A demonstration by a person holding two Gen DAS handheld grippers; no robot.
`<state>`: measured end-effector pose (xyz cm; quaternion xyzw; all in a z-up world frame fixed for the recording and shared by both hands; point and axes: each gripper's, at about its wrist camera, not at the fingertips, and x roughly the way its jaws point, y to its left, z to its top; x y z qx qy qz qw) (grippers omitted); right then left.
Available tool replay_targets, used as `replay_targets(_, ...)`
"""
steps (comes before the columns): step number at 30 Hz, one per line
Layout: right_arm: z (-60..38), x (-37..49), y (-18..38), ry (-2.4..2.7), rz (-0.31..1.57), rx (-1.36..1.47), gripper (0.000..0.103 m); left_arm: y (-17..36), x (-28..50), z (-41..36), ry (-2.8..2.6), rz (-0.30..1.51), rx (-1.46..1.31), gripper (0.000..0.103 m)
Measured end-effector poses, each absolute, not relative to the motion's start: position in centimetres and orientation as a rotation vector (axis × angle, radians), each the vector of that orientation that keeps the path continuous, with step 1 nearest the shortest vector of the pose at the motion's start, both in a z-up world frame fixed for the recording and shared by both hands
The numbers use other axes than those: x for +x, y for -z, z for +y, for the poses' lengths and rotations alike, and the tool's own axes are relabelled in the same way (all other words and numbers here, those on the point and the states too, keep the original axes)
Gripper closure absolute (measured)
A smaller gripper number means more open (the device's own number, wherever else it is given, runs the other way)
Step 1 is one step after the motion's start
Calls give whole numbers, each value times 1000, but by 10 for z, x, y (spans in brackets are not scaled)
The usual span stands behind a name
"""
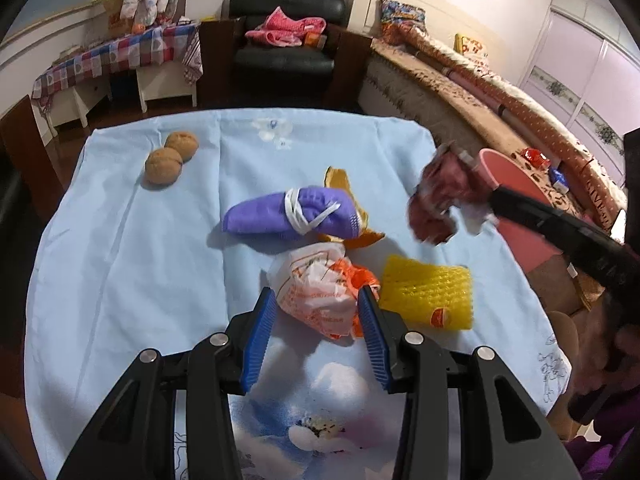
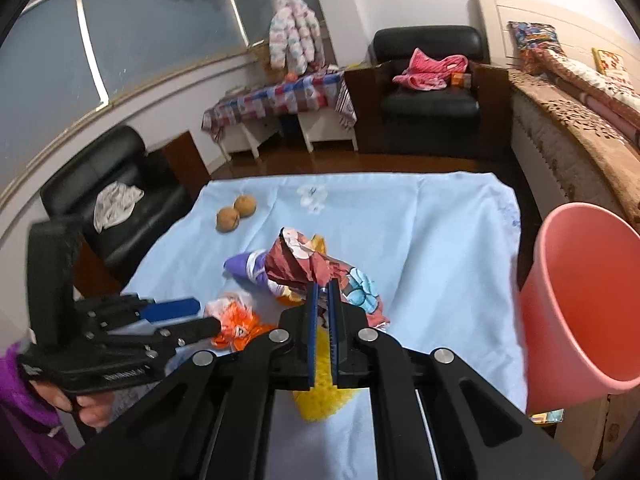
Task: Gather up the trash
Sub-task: 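Grasp the white-orange wrapper with the left gripper while the right gripper grasps a red wrapper, then carry both wrappers over the pink bucket and open both grippers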
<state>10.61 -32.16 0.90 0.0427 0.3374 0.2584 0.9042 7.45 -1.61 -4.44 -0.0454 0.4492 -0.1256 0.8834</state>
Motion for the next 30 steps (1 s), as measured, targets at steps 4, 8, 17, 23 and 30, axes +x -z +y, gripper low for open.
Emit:
replay_targets(4, -330, 107, -12, -523, 690, 114, 98, 47, 76, -15, 270, 945, -102, 72)
replay_targets(8, -335, 107, -11, -520, 688, 126, 98, 47, 76, -17, 274, 943, -97, 76)
replay_targets(17, -339, 103, -11, -523, 684, 140, 98, 39, 75, -19, 270, 926, -94, 80)
replay_targets(23, -348, 102, -13, -508, 667, 162, 98, 18, 71, -17, 293, 871, -111, 80)
replay_targets(30, -385, 103, -30, -415, 596, 196, 98, -13, 80, -46, 370, 790, -95, 80)
